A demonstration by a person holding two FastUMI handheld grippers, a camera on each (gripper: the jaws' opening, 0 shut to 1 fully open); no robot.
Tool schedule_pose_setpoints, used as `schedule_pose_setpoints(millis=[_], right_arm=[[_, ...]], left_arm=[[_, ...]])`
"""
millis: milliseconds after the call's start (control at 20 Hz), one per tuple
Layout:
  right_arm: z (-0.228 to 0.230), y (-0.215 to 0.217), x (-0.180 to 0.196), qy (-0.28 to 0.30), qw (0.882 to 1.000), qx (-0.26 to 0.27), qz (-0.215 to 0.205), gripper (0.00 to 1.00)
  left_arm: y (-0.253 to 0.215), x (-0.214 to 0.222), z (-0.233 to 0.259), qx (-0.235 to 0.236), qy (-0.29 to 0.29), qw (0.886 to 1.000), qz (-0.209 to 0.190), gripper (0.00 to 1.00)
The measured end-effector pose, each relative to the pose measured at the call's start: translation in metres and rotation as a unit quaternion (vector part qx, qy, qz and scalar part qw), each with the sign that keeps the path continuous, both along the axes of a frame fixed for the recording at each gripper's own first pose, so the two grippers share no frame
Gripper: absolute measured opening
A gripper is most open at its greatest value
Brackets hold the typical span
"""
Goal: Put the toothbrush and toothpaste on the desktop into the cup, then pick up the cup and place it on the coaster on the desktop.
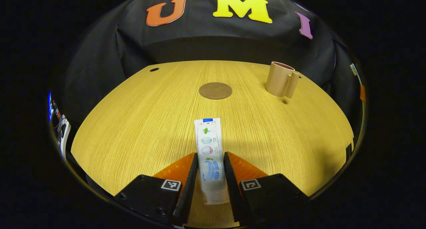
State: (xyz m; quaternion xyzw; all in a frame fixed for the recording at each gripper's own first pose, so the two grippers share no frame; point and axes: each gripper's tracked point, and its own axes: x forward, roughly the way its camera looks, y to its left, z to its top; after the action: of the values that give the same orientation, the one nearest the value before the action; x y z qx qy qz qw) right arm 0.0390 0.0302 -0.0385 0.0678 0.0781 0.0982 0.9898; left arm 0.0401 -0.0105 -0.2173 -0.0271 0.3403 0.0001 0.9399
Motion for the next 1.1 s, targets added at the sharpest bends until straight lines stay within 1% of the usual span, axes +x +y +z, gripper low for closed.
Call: schedule_pose_setpoints(millis=[50,250,450,500,550,600,700,850,1100], right_arm=[[0.006,-0.002,0.002,-0.003,1.0,0.0,-0.003,0.01],[0.02,-0.002,0.006,-0.014,1.0,-0.005,-0.004,0.01],[0.037,0.005,0.024,-0.026,1.0,-0.006,-0.004,0.0],[0.039,0.006,0.03,-0.028,1.0,-0.005,-0.005,0.0],[0.041,0.007,0.036,-0.029,1.0,-0.005,-0.005,0.0],[0.044,0.01,0.044,-0.031,0.999,-0.004,-0.005,0.01],[0.05,0.011,0.065,-0.038,0.999,-0.005,-0.008,0.01],[0.054,0.015,0.103,-0.039,0.999,-0.008,-0.009,0.01],[0.065,0.021,0.174,-0.027,1.0,0.006,-0.005,0.01]], left_arm=[[0.001,0.0,0.001,-0.003,-0.001,1.0,0.002,0.48],[-0.006,0.003,0.012,-0.037,-0.025,0.999,0.001,0.43],[0.005,0.011,0.045,-0.026,-0.088,0.996,0.016,0.42],[0.005,0.014,0.054,-0.023,-0.101,0.994,0.016,0.47],[0.003,0.015,0.061,-0.023,-0.109,0.994,0.012,0.43],[0.0,0.018,0.071,-0.028,-0.119,0.992,0.006,0.42],[-0.005,0.024,0.096,-0.037,-0.149,0.988,-0.001,0.42],[-0.006,0.038,0.133,-0.025,-0.21,0.977,-0.003,0.42],[-0.018,0.053,0.177,-0.025,-0.263,0.964,-0.017,0.42]])
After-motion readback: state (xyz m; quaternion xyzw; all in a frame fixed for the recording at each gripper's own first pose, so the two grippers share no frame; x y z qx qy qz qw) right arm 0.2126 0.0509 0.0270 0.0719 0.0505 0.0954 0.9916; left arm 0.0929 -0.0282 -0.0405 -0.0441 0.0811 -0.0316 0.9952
